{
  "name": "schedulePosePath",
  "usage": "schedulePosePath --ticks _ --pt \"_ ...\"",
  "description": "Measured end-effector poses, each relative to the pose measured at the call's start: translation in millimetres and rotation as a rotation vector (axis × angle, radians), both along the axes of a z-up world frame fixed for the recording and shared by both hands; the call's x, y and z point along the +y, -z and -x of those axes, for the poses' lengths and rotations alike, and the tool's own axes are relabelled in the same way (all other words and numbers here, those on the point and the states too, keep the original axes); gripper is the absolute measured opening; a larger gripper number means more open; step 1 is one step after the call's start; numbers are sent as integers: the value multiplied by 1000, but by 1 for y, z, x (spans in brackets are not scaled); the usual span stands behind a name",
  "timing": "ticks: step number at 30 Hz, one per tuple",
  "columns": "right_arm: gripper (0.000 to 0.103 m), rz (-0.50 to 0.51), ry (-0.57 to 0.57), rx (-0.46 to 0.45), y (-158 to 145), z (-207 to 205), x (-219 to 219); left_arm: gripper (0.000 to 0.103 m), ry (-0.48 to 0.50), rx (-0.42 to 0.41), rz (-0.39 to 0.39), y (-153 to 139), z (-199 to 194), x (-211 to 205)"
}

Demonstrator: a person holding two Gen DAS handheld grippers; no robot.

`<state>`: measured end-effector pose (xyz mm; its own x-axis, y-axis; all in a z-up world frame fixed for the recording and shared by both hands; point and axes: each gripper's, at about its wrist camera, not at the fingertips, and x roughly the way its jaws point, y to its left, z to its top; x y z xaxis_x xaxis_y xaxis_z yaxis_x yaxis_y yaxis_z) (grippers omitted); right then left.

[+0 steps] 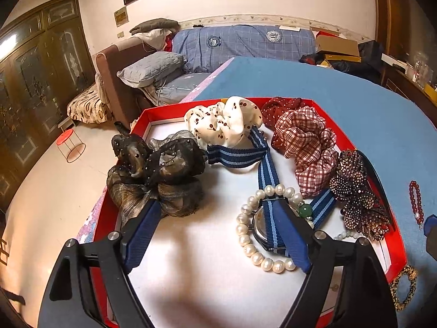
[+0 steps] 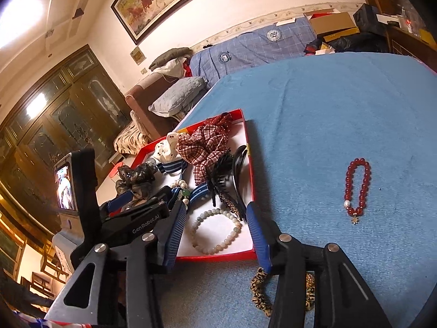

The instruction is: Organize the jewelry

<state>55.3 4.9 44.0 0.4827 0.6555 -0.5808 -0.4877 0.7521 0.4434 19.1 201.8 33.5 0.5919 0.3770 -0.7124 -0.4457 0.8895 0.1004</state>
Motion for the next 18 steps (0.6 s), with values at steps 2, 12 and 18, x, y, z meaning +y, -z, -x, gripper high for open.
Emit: schedulePosePath --ticks 2,12,18 --pt "52 -2 2 -2 -1 1 -2 83 -1 -2 -3 0 0 0" --pt "55 27 20 -52 -2 7 -8 83 1 -66 6 -6 21 -7" --pt "64 72 12 -111 -3 24 -9 83 0 -109 6 -12 50 -22"
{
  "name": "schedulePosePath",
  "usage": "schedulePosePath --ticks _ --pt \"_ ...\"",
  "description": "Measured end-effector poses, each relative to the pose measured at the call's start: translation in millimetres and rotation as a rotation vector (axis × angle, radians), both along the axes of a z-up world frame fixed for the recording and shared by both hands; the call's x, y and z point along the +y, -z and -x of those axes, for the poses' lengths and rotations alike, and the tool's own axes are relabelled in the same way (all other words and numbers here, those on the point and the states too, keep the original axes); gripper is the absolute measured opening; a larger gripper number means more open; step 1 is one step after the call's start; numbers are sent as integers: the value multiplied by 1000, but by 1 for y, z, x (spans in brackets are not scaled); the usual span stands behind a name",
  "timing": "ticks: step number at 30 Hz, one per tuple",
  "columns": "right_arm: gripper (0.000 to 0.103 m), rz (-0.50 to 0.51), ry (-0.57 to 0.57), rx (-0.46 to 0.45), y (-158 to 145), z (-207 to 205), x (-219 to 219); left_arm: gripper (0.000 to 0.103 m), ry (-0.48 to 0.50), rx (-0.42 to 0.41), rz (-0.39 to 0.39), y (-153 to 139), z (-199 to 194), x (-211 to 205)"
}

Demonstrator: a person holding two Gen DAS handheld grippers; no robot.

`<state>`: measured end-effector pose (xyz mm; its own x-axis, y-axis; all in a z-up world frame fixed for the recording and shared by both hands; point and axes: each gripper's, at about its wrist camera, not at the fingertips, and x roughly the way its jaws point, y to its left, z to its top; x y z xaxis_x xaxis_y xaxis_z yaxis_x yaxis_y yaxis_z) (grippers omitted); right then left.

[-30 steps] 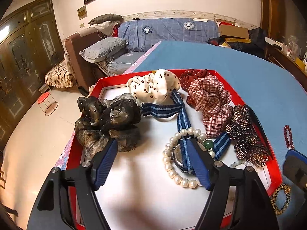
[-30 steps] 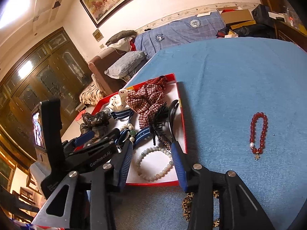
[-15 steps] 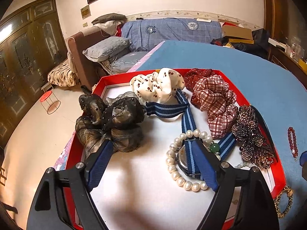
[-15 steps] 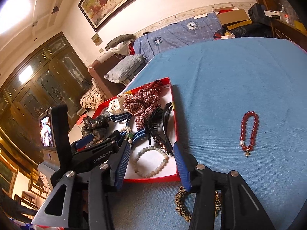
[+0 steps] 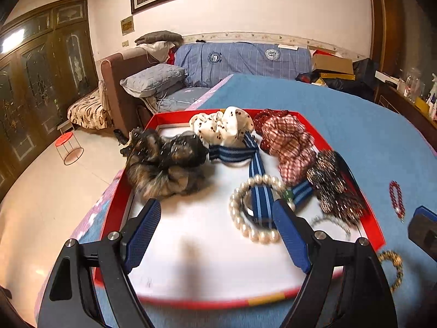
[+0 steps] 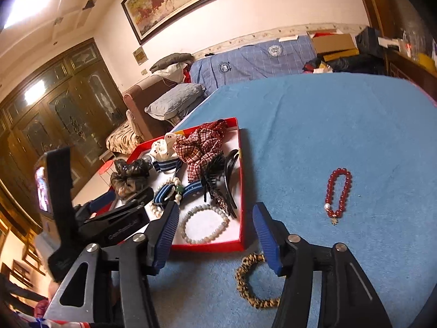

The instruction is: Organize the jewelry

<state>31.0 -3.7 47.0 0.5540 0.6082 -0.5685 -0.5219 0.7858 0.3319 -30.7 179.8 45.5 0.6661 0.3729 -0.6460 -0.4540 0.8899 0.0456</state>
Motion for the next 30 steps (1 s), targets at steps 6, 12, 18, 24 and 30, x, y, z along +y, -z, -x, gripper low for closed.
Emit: schedulePosePath --ticks 6,12,18,24,30 --pt "65 32 20 -38 3 19 -16 84 4 -42 19 -12 37 -18" --pt "71 76 44 -123 3 46 -30 102 0 -133 -40 -41 85 -47" --pt "76 93 55 -155 -5 81 -40 103 15 -156 -100 -60 131 -69" --pt "79 99 65 -137 -17 118 -44 103 8 -149 -86 -62 164 -74" --pt "84 100 111 -122 -22 153 -51 103 -112 -216 -111 -57 207 -69"
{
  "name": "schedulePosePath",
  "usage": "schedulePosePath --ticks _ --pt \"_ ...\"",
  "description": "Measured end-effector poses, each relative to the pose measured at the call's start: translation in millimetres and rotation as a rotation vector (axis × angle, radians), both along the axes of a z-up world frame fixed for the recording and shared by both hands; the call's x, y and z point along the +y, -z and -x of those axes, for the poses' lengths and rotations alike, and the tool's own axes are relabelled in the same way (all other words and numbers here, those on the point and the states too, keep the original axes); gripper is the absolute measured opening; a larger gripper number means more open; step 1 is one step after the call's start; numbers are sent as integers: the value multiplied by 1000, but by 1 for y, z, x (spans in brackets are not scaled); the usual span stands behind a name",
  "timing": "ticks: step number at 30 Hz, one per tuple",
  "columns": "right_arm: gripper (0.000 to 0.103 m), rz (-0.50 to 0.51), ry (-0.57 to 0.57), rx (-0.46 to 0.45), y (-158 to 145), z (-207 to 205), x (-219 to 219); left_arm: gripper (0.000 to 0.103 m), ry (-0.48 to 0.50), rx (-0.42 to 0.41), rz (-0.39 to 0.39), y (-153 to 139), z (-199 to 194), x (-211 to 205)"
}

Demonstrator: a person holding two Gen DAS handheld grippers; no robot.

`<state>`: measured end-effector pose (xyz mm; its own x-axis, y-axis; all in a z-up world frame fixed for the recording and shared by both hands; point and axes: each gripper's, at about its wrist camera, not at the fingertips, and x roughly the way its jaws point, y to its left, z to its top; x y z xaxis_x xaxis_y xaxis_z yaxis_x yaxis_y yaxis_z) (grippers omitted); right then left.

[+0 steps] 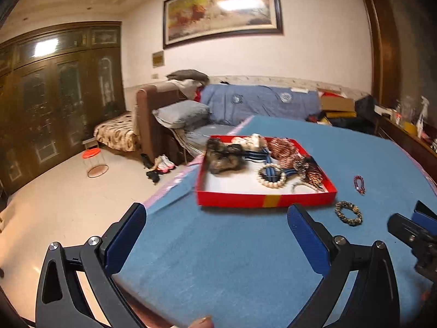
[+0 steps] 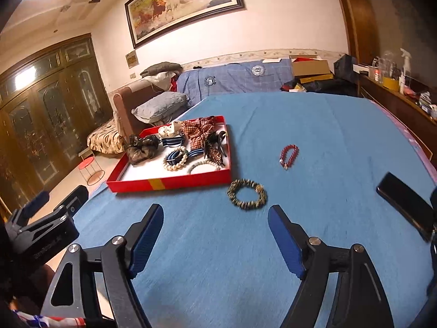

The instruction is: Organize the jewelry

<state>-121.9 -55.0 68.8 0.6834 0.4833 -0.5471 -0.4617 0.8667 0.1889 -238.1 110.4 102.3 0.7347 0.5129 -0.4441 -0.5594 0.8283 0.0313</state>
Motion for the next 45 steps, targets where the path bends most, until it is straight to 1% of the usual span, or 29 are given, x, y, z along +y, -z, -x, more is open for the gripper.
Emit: schedulePosePath --ticks 2,4,9,16,26,40,45 --pt "86 0 0 -6 -2 11 2 103 -6 0 3 -1 7 2" --pt "89 16 -3 -39 -7 24 6 103 -3 -2 12 -4 12 5" --pt "93 50 -18 -106 -17 48 15 103 6 -30 27 -7 23 3" --pt "93 80 -36 -150 -21 58 23 103 20 -11 1 -6 25 -3" --pt "94 112 -50 -155 -16 62 30 103 15 12 -9 -1 21 -3" --pt "95 137 -56 -168 -15 70 37 103 11 17 -20 4 23 0" --pt "95 142 -57 -160 -15 70 37 103 8 17 -22 4 22 -2"
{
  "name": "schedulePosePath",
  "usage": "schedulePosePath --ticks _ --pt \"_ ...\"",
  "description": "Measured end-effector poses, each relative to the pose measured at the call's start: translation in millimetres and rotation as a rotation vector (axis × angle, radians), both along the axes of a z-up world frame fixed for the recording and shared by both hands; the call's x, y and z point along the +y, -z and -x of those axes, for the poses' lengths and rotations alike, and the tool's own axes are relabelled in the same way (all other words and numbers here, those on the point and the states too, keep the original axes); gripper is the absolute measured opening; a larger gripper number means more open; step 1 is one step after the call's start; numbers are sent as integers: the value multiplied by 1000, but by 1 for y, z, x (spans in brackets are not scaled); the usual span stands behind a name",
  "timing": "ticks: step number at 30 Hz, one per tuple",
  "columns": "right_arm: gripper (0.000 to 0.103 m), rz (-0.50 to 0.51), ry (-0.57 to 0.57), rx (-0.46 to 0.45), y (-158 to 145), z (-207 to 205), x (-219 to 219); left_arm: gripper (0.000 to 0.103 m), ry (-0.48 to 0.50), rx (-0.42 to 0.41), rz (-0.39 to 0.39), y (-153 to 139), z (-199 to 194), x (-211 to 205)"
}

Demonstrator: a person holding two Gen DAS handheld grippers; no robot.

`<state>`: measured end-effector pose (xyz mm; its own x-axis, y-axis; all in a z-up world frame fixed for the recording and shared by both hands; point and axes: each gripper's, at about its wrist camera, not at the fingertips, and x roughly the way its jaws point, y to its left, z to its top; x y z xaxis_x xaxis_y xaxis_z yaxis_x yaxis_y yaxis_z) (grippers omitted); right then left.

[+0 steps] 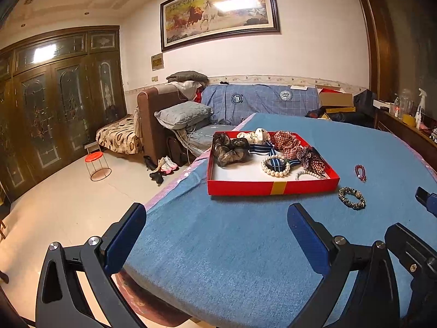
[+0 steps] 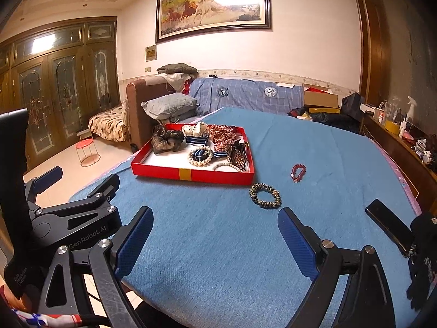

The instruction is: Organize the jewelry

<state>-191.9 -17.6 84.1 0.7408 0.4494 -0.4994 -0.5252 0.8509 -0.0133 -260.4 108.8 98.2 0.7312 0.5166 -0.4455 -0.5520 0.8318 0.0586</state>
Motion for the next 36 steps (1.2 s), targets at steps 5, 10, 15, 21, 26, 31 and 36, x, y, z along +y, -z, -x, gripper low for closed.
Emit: schedulePosePath --ticks 5,10,15,21,26,31,36 --pt "95 3 -1 4 0 0 0 103 3 0 5 0 0 1" --pt "95 8 -2 8 0 -1 0 103 2 3 1 3 0 3" --pt "95 11 -1 10 0 -2 1 103 -3 4 1 4 1 5" --pt "95 18 -6 14 2 -2 4 103 -4 6 3 7 2 8" --pt "95 17 -4 15 2 -2 4 103 -3 10 3 9 4 10" --pt "95 18 -5 16 2 -2 5 103 -5 9 -2 10 3 11" --pt "95 20 -5 23 4 -2 6 103 -4 12 -3 11 2 11"
